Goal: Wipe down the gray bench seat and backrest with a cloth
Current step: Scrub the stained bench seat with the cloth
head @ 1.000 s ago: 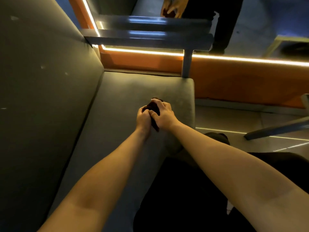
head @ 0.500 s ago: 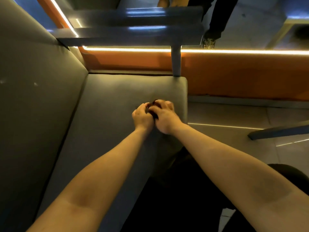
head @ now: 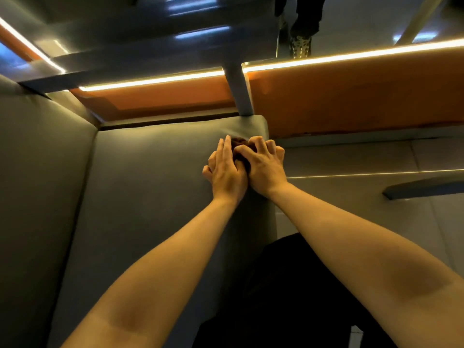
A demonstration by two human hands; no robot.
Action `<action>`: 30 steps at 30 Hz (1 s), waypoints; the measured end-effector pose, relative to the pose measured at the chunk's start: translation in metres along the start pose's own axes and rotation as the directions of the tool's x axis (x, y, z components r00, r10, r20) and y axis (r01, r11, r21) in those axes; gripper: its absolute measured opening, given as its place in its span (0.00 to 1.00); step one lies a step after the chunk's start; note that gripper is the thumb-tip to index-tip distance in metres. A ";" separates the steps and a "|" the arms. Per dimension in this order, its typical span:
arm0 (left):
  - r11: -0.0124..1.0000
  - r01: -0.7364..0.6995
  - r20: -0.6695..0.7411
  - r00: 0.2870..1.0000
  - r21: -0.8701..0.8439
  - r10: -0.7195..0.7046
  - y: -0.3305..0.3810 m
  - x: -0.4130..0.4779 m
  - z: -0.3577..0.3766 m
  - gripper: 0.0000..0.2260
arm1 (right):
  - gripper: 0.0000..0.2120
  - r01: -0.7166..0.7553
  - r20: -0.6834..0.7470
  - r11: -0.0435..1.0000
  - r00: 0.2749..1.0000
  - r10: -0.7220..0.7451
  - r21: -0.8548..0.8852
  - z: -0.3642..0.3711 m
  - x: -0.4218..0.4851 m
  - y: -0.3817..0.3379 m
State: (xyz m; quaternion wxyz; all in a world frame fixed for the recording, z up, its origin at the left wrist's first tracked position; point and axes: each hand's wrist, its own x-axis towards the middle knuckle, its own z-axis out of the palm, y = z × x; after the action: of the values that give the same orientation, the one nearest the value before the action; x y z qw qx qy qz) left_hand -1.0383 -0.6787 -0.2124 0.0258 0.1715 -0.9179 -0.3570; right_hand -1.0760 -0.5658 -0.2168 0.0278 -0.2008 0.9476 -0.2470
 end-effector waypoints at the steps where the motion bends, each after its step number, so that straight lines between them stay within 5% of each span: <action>1: 1.000 0.013 0.006 1.000 0.001 -0.013 0.002 0.002 0.004 0.26 | 0.15 -0.037 -0.013 0.999 0.999 0.037 0.013 0.000 0.004 0.003; 6: 0.962 -0.097 0.047 0.995 0.255 0.088 -0.004 -0.004 0.012 0.24 | 0.20 -0.284 -0.125 0.950 0.946 0.300 0.132 0.007 0.026 0.009; 8: 0.929 -0.125 0.083 0.991 0.348 0.103 -0.007 -0.002 0.015 0.23 | 0.21 -0.470 -0.104 0.849 0.857 0.504 0.241 0.004 0.042 0.021; 10: 0.906 -0.125 0.089 0.991 0.404 0.097 -0.006 -0.001 0.018 0.23 | 0.21 -0.632 0.067 0.670 0.745 0.664 0.389 0.004 0.051 0.035; 15: 0.872 -0.126 0.082 0.992 0.473 0.099 -0.004 -0.003 0.019 0.23 | 0.20 -0.583 0.198 0.476 0.744 0.638 0.658 0.006 0.020 0.030; 22: 0.821 -0.235 0.194 0.969 0.519 0.155 0.004 -0.009 0.018 0.26 | 0.16 -0.707 0.227 0.547 0.682 0.696 0.448 -0.013 -0.014 0.020; 25: 0.830 -0.243 0.198 0.967 0.503 0.163 0.000 -0.006 0.018 0.26 | 0.13 -0.582 0.128 0.526 0.737 0.664 0.621 -0.014 0.000 0.026; 30: 0.887 -0.215 0.120 0.976 0.408 0.182 -0.006 -0.003 0.023 0.28 | 0.22 -0.432 0.174 0.455 0.846 0.504 0.779 -0.015 0.045 0.034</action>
State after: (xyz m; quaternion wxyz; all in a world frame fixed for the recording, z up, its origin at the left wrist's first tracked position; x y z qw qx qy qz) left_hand -1.0380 -0.6672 -0.2329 -0.0109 0.0641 -0.9860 -0.1537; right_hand -1.1319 -0.5494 -0.2175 0.1421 0.1116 0.7540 -0.6315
